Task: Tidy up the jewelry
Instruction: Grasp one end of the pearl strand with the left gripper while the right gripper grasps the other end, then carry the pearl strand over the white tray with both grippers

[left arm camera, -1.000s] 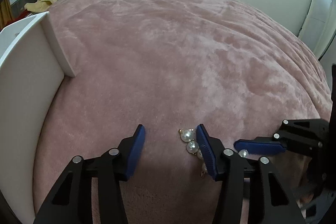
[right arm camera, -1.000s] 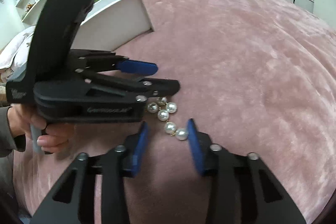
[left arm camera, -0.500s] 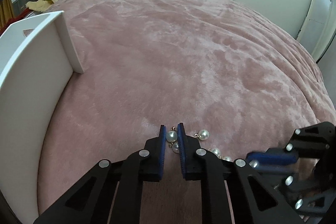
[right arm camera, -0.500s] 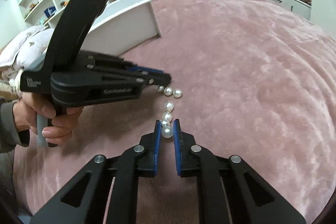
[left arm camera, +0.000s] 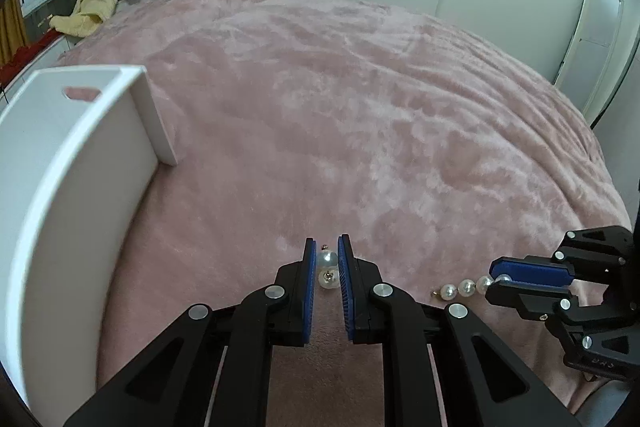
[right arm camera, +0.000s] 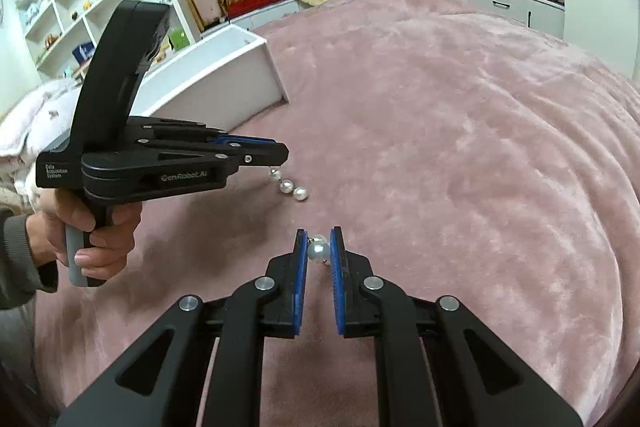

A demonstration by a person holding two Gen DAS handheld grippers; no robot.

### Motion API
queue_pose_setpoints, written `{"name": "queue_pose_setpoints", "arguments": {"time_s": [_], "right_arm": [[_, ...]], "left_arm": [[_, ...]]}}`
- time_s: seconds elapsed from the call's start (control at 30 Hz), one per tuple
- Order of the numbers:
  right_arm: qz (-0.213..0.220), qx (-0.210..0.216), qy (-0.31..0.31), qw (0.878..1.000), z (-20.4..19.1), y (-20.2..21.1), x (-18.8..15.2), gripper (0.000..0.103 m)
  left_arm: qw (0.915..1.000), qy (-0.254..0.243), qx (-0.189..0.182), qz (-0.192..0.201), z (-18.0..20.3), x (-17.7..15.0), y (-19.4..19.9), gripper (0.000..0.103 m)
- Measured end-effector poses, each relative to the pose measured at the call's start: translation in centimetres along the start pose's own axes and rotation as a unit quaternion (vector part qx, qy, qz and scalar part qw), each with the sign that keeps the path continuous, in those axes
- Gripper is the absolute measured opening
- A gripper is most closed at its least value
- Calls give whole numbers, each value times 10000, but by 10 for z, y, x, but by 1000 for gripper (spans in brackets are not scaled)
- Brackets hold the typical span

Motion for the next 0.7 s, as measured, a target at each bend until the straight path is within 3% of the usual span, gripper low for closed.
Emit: {"name": "queue_pose_setpoints", "arguments": {"time_s": [0.23,0.7], "right_arm": [[155,-107,-50,9998,2,23,14,12],[-122,-613,283,9976,-9,53,34,12]], "left_arm": [[9998,-119,64,111,1,12,23,16],[9992,-256,222,228,4,13,75,16]]}}
Point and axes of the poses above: each gripper's, at about its wrist camera, not at the fingertips, and y roughly against the way its jaws point, z to its right, x to its top, the point moved 6 cm from there along -y, roughly the way its jaws point
